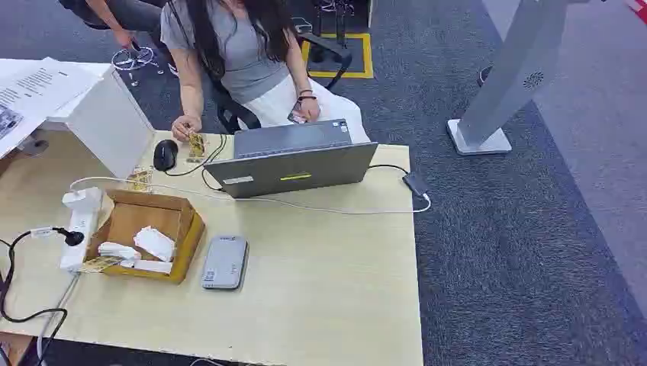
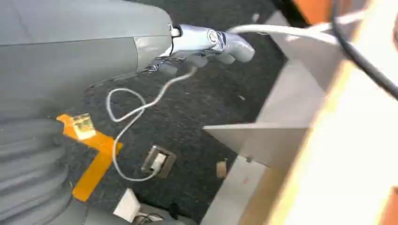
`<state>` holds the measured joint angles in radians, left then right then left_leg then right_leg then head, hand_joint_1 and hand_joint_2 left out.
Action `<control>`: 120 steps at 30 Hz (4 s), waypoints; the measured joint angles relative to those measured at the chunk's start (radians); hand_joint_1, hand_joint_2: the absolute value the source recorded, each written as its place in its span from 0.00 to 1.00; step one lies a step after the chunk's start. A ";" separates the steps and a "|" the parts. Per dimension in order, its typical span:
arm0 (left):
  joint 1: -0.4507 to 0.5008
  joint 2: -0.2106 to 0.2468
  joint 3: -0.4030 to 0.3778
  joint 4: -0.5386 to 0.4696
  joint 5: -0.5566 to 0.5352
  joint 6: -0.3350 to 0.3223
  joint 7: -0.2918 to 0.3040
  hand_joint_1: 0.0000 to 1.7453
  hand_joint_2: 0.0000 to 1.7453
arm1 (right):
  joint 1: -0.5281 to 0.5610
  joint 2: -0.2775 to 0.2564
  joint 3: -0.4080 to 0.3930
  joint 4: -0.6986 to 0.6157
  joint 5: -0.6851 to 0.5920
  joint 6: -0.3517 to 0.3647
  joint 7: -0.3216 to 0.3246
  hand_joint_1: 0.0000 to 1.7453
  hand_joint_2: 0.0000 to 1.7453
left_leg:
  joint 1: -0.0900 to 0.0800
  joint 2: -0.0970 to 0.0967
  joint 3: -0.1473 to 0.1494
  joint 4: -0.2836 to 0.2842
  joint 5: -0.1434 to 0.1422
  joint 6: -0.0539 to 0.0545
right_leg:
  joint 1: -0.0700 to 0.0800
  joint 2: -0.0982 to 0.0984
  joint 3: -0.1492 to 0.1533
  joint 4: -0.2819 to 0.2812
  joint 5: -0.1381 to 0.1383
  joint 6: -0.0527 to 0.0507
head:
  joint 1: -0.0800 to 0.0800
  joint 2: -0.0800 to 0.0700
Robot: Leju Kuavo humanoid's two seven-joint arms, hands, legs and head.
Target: Pass the card to the sensor for recognition and then transmit it.
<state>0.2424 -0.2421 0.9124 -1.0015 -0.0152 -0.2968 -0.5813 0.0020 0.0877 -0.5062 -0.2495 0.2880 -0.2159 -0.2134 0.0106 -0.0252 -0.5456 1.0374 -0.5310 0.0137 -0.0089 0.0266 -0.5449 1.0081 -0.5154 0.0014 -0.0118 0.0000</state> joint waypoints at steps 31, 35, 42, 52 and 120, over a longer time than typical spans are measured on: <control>0.077 0.040 -0.453 -0.820 -0.081 0.241 -0.045 0.00 1.00 | 0.003 -0.018 -0.008 0.033 0.269 0.026 0.388 0.00 1.00 | 0.000 0.001 0.002 0.000 0.000 0.000 | 0.000 0.000 0.001 0.000 0.000 0.000 | 0.000 0.000; 0.029 0.085 -0.480 -0.819 -0.199 0.304 0.000 0.00 1.00 | 0.003 -0.026 -0.003 0.035 0.299 0.042 0.407 0.00 1.00 | 0.000 0.001 0.002 0.000 0.000 0.000 | 0.000 0.000 0.002 0.000 0.001 0.000 | 0.000 0.000; -0.050 0.158 -0.529 -0.785 -0.399 0.394 0.081 0.00 1.00 | 0.002 -0.036 0.002 0.038 0.343 0.064 0.430 0.00 1.00 | 0.000 0.001 0.002 0.000 0.000 0.000 | 0.000 0.000 0.002 0.000 0.001 0.000 | 0.000 0.000; -0.162 0.264 -0.590 -0.693 -0.682 0.519 0.204 0.00 1.00 | -0.002 -0.051 0.012 0.041 0.412 0.109 0.462 0.00 1.00 | 0.000 0.001 0.002 0.000 0.000 0.000 | 0.000 0.001 0.001 0.000 0.001 0.000 | 0.000 0.000; -0.288 0.394 -0.934 -0.549 -1.313 0.845 0.420 1.00 1.00 | -0.014 -0.097 0.032 0.057 0.697 0.220 0.479 0.00 1.00 | -0.001 0.001 0.001 0.003 0.001 0.000 | 0.000 0.001 0.001 0.000 0.002 0.001 | 0.000 0.000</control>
<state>-0.0454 0.1518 -0.0216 -1.5507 -1.3279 0.5482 -0.1614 -0.0116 -0.0095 -0.4746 -0.1926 0.9846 0.0046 0.2659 0.0097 -0.0240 -0.5441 1.0405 -0.5304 0.0141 -0.0092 0.0280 -0.5436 1.0085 -0.5131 0.0026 -0.0114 0.0000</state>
